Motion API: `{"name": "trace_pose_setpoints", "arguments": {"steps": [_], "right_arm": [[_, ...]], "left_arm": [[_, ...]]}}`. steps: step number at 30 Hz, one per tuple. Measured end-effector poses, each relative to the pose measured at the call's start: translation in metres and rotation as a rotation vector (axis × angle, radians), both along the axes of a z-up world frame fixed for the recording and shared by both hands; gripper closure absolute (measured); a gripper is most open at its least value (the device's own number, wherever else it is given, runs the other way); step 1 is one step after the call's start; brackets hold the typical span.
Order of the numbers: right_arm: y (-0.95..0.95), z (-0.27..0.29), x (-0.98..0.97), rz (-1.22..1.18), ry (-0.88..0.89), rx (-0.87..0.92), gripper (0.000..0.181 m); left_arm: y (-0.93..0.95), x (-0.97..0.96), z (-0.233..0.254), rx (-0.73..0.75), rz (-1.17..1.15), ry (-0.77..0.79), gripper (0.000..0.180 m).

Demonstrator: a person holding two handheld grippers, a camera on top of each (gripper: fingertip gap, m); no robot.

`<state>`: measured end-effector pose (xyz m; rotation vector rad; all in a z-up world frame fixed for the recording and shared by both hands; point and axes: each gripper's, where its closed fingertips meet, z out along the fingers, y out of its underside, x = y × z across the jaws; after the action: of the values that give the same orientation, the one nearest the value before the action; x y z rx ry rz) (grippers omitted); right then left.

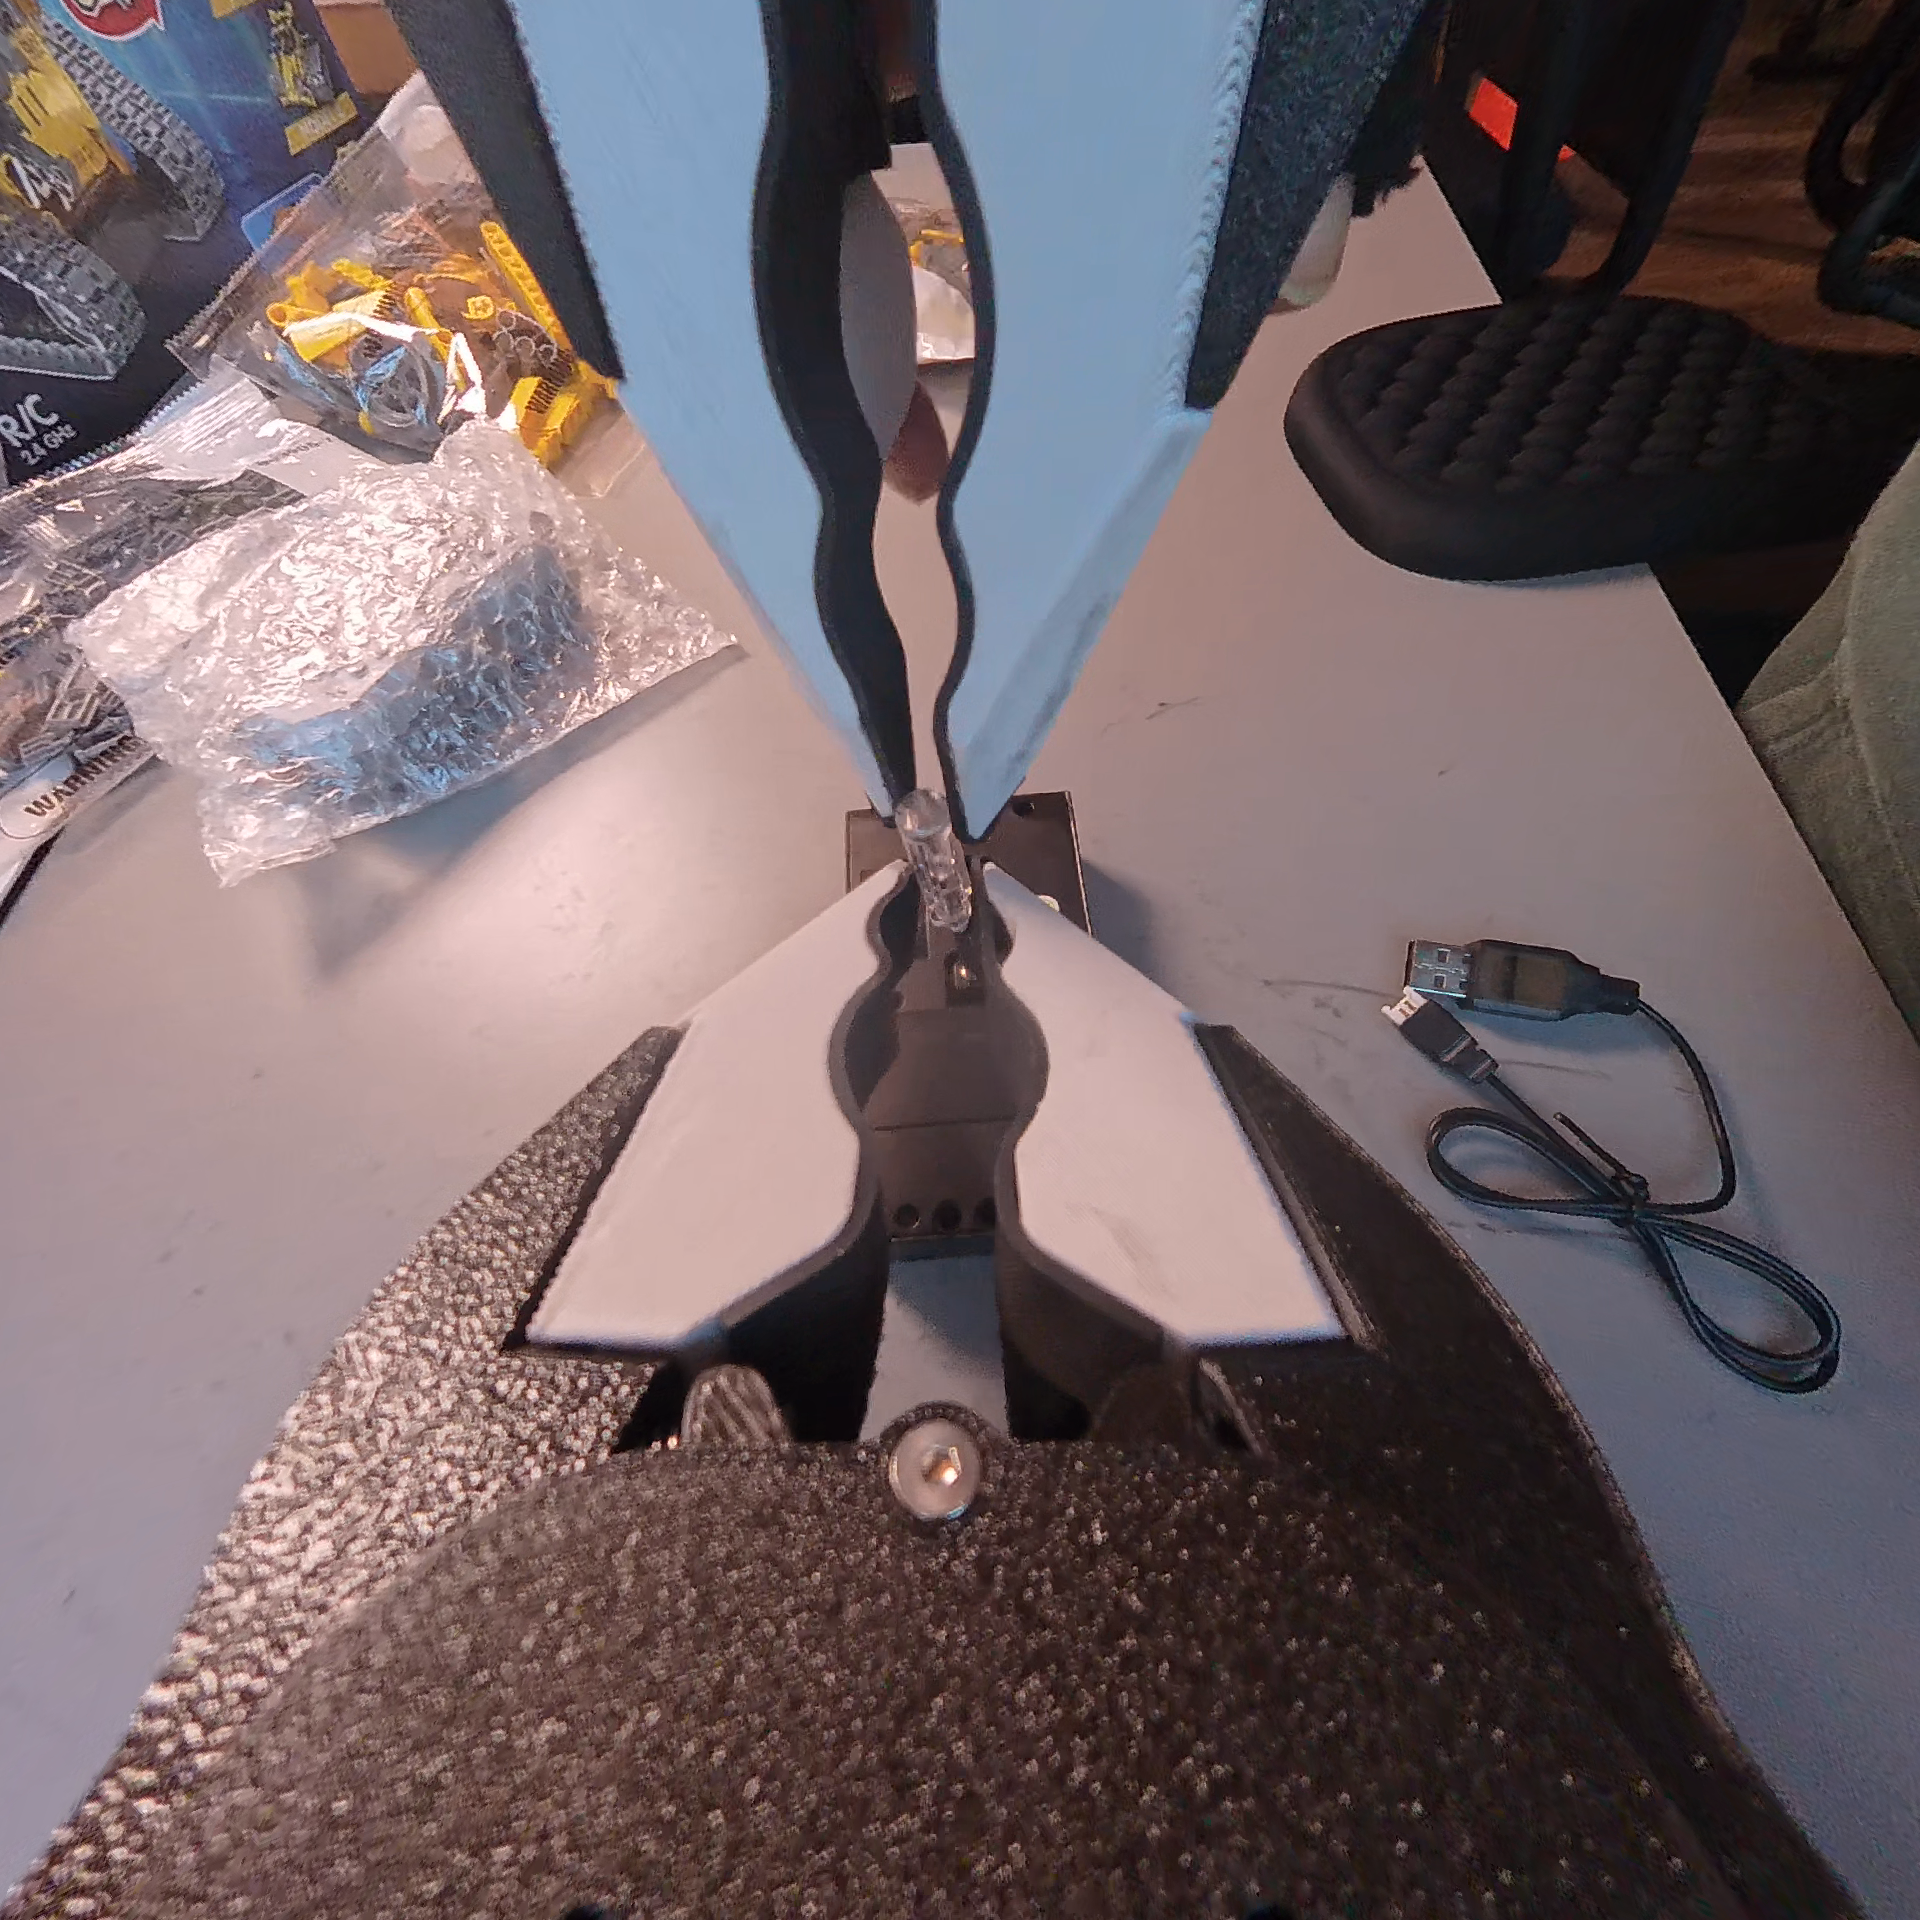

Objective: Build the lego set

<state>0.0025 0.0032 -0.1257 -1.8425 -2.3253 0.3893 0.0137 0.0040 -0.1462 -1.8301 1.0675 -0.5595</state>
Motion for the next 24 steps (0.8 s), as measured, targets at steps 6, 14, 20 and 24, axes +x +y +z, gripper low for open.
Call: {"name": "trace_pose_setpoints", "arguments": {"steps": [6, 14, 20, 24], "right_arm": [[-0.005, 0.009, -0.003, 0.692, 0.142, 0.254, 0.165], [-0.003, 0.004, 0.003, 0.924, 0.101, 0.274, 0.174], [0.001, 0.003, -0.002, 0.682, 0.022, 0.205, 0.175], [0.003, 0.002, -0.006, 0.306, -0.055, 0.113, 0.175]], "left_arm": [[-0.003, 0.004, 0.000, 0.001, -0.039, -0.003, 0.172], [-0.003, 0.004, 0.000, -0.008, -0.057, -0.018, 0.172], [0.001, -0.001, 0.001, -0.021, -0.020, -0.044, 0.169], [0.001, -0.003, 0.004, -0.001, 0.002, -0.030, 0.166]]}}
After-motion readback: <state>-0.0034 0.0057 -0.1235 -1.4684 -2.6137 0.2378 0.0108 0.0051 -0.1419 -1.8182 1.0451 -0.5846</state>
